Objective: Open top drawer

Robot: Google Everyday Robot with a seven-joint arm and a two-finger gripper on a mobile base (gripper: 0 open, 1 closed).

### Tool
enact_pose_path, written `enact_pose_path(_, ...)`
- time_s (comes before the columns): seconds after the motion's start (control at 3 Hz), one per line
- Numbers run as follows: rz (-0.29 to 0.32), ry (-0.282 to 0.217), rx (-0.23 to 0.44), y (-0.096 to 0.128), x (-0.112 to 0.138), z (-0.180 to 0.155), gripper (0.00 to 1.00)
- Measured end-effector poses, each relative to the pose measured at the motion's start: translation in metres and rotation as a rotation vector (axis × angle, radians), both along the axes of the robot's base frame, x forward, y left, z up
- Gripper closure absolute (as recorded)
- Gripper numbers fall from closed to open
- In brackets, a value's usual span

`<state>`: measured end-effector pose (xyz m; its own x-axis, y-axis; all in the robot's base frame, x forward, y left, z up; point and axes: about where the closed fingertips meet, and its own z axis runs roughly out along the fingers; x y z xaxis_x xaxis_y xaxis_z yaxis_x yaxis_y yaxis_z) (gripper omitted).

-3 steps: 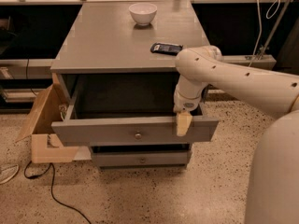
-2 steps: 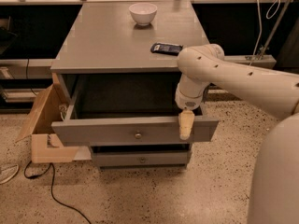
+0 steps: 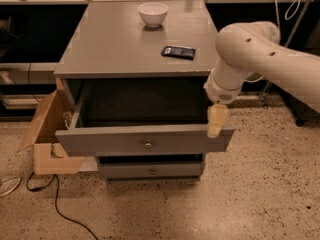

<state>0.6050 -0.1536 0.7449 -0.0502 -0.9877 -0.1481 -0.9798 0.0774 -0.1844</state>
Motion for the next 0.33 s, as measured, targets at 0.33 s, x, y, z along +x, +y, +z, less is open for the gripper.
enact_pose_path(0.33,-0.044,-0.042,-0.01,-0.0122,-0.0176,0.0357,0.0)
